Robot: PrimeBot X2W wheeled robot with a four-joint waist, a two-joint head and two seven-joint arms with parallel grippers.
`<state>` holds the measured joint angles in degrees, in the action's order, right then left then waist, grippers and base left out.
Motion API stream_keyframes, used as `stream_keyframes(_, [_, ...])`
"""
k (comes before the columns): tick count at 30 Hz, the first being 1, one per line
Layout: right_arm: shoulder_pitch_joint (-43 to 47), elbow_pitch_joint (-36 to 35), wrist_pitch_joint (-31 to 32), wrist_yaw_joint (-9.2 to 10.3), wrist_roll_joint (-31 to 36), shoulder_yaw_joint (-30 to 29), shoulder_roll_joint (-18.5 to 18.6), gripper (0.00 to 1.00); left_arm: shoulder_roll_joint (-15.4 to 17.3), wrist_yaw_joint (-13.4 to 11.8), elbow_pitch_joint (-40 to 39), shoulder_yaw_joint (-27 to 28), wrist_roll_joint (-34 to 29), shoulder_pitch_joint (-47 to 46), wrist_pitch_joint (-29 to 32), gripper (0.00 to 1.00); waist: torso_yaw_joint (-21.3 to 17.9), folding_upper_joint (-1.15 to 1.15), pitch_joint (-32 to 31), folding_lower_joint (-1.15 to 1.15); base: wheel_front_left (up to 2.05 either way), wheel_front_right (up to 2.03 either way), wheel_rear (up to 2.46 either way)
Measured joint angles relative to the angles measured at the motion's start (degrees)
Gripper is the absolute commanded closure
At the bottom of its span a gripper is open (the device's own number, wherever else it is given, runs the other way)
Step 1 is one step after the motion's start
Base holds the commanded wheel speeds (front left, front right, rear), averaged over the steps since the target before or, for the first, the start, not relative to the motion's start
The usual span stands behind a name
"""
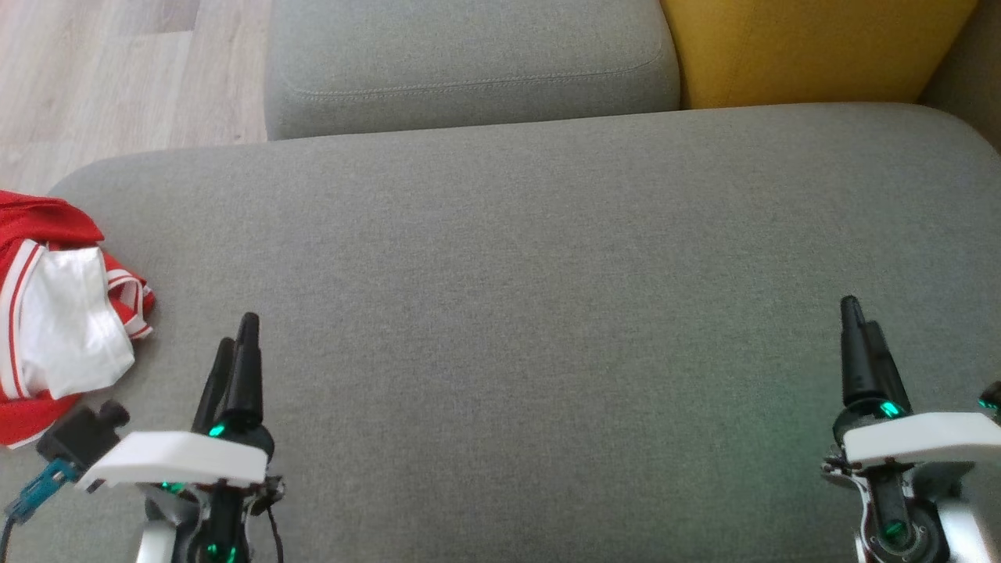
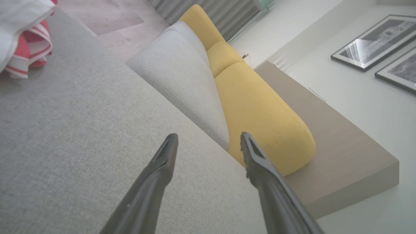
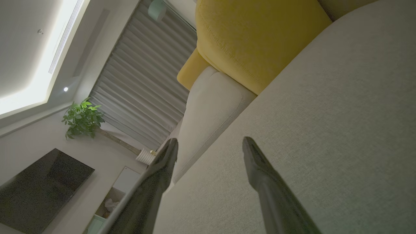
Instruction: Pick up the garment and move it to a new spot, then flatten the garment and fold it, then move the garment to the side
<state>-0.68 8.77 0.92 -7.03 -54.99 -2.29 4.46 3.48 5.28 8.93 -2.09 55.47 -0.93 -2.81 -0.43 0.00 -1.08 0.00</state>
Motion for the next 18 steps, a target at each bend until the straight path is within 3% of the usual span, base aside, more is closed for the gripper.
stream_keyframes(18, [0.2,-0.6,-0.5,-0.01,16.8,2.1,0.2,0.00,2.1,-2.8,-1.3,-4.1,-17.2,0.1,-2.9,0.00,0.5,0.00,-0.3,0.00,0.00,0.00,0.00])
